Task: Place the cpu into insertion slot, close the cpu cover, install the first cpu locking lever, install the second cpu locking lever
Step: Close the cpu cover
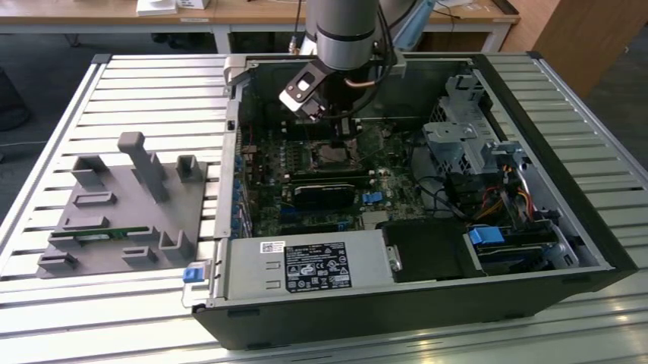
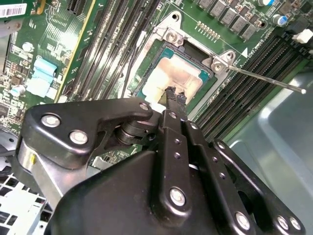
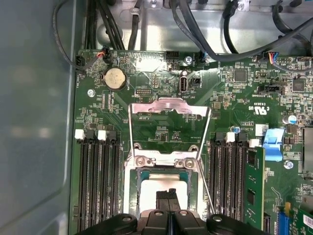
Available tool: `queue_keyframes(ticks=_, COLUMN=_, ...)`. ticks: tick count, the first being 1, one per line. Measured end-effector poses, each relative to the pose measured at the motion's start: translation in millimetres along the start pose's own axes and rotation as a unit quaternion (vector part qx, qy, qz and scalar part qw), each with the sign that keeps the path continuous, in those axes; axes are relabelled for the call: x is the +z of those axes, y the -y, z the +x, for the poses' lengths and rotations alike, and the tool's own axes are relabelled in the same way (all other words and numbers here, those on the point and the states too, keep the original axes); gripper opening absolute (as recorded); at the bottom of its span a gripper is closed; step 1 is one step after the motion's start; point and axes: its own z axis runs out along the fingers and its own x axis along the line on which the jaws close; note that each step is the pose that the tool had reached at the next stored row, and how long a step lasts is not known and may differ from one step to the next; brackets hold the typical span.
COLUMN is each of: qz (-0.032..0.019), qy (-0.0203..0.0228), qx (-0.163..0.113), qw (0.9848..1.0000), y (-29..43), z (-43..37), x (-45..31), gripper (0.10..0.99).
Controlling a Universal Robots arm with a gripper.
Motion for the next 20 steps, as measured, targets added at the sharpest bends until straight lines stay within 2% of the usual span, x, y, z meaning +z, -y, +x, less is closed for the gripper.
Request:
queue_keyframes(ticks=8, qz=-0.0001, qy=-0.0009, qx=0.0, qw=1.0, y=-0.4, z=0.2, x=-11.9, gripper=0.106)
queue_keyframes(ticks=15, qz=0.0, qy=-0.0009, qx=0.0, qw=1.0, y=-1.0, z=0.3, x=-28.2, gripper=0.106)
queue_keyframes(ticks=17, qz=-0.0001, qy=-0.0049, qx=0.0, qw=1.0, y=-1.1, z=-1.7, x=-28.8, gripper=0.106)
queue_keyframes(ticks=20, qz=-0.0001, qy=-0.0051, qx=0.0, qw=1.0, y=-1.0, z=-5.3, x=-28.9, gripper=0.106)
